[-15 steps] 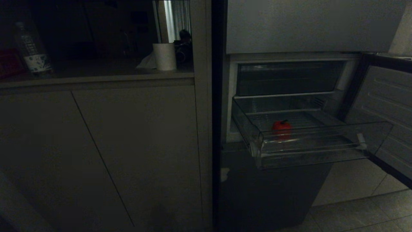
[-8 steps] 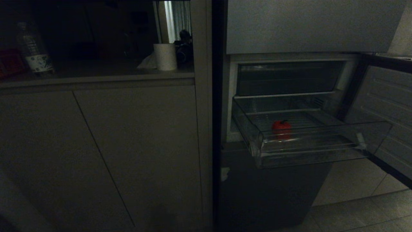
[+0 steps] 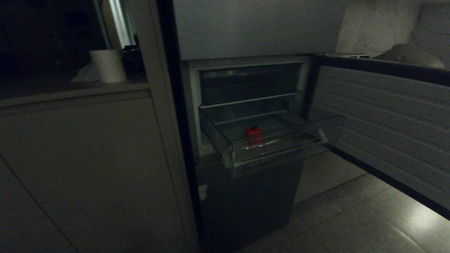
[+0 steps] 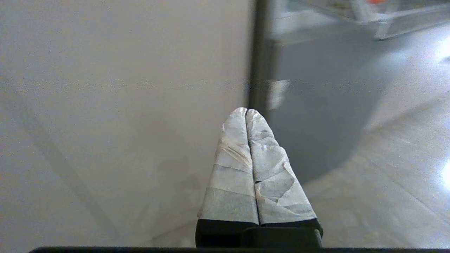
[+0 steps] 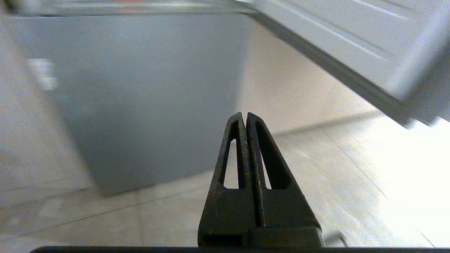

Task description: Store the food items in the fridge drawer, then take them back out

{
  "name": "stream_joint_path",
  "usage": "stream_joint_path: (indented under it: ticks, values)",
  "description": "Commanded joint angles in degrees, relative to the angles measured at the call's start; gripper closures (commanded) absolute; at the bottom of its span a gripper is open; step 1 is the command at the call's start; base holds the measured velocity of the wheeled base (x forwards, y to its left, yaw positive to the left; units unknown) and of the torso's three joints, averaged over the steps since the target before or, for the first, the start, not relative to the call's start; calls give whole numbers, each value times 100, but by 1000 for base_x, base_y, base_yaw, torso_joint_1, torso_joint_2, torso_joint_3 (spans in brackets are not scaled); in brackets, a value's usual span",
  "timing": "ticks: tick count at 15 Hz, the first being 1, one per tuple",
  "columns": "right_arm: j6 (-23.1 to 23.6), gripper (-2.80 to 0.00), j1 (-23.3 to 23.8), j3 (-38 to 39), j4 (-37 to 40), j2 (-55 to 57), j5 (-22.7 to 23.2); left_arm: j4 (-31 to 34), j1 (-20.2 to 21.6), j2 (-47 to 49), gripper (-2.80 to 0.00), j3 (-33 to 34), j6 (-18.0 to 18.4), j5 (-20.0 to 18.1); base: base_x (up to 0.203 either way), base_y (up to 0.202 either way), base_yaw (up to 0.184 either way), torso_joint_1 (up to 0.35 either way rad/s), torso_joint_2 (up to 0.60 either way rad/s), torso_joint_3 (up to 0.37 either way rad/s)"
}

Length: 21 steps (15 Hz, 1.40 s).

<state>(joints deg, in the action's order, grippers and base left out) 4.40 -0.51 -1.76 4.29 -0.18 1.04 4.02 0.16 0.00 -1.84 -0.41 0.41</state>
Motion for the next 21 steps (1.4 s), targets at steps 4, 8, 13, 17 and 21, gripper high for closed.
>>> stream_joint_path:
  ticks: [4,8,13,17,21]
  values:
    - [-9,0,-2,0,2,9,-4,2,2,9,0,0,-3,2,0,10,-177,2,3,3]
    - [9,0,-2,9,2,9,6,2,2,9,0,0,-3,2,0,8,-175,4,3,4]
    - [120,0,12,-196,106,116,-114,2,2,9,0,0,-3,2,0,4,-76,2,1,-1]
    - [-869,0,469,-1247,162,1950,-757,2,2,9,0,0,-3,2,0,0,0,0,0,0]
    - [-1527,0,1495,-2105,-148,4440,-494,2,2,9,0,0,-3,2,0,0,0,0,0,0]
